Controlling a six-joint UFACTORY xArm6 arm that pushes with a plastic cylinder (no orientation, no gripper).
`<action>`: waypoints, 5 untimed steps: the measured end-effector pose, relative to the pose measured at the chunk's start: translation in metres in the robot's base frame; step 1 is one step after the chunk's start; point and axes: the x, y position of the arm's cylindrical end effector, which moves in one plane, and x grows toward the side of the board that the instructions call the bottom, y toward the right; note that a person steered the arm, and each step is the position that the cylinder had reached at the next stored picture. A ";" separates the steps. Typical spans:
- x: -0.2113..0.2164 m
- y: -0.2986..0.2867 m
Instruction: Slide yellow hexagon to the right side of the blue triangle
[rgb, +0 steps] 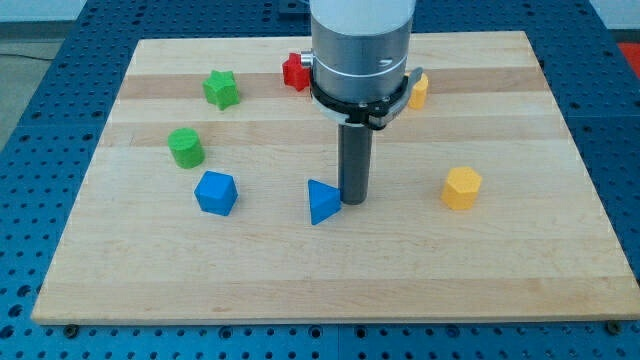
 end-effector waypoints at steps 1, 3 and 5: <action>0.034 0.000; 0.019 -0.036; 0.036 0.009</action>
